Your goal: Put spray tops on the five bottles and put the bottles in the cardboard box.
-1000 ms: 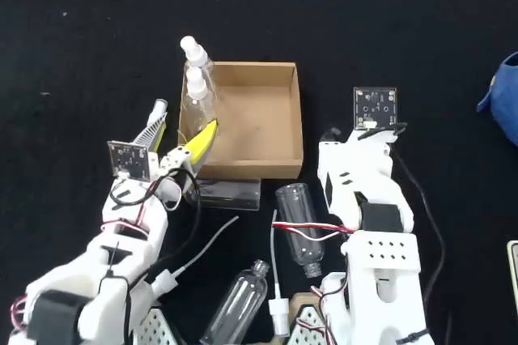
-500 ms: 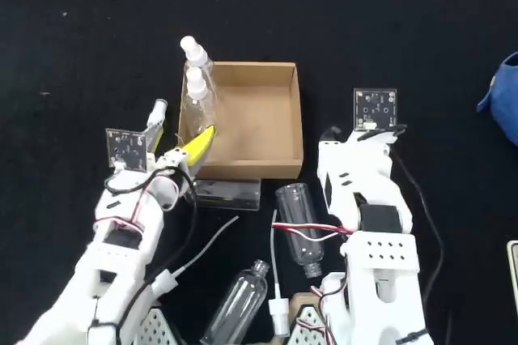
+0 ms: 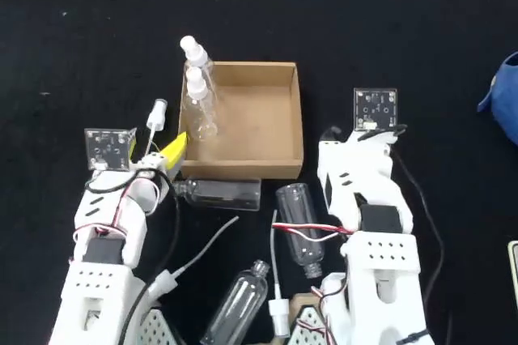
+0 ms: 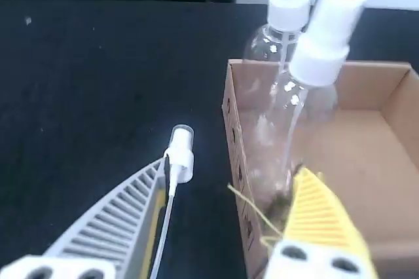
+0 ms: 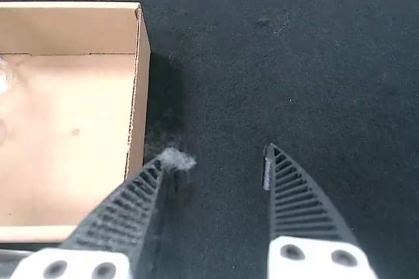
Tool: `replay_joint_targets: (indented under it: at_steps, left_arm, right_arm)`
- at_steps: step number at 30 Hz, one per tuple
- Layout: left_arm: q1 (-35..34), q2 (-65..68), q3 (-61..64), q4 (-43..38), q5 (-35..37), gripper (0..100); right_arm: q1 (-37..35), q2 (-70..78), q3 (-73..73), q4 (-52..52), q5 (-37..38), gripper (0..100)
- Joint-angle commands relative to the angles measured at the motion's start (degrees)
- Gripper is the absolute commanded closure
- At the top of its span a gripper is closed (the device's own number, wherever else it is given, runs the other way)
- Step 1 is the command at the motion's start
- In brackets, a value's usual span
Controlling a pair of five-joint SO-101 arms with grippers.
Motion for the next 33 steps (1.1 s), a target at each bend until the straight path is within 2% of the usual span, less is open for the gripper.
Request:
replay_joint_targets:
  at_steps: [1, 6, 9, 13, 17, 22, 31, 33]
  left_arm:
    - [0.0, -0.9, -11.3, 16.6, -3.7, 91]
    - [-1.3, 7.4, -28.4, 31.5, -2.7, 85]
    - [0.1, 16.0, -35.8, 36.6, -2.7, 80]
    - [2.5, 27.6, -42.3, 40.5, -2.8, 80]
    - [2.4, 35.4, -45.0, 40.4, -2.8, 80]
    - [2.4, 37.6, -45.1, 39.8, -2.8, 80]
    - [2.9, 37.6, -36.5, 27.6, -2.7, 80]
    - [2.8, 38.2, -36.2, 27.4, -2.4, 80]
  right_arm:
    - [0.5, -2.1, 0.0, -1.4, 0.2, 80.5]
    - [0.5, -2.1, -0.1, -1.1, 0.2, 80.5]
    - [0.5, -2.1, 0.0, -1.1, 0.2, 80.5]
    - [0.5, -2.1, 0.0, -1.1, 0.2, 80.5]
    - [0.3, -2.1, 0.0, -0.7, -0.4, 80.5]
    - [-4.0, -2.1, -0.7, 1.8, -0.4, 80.5]
    - [-4.7, -2.2, -1.1, 1.8, -0.4, 80.5]
    - [-4.7, -2.1, -2.9, 1.8, -3.5, 80.5]
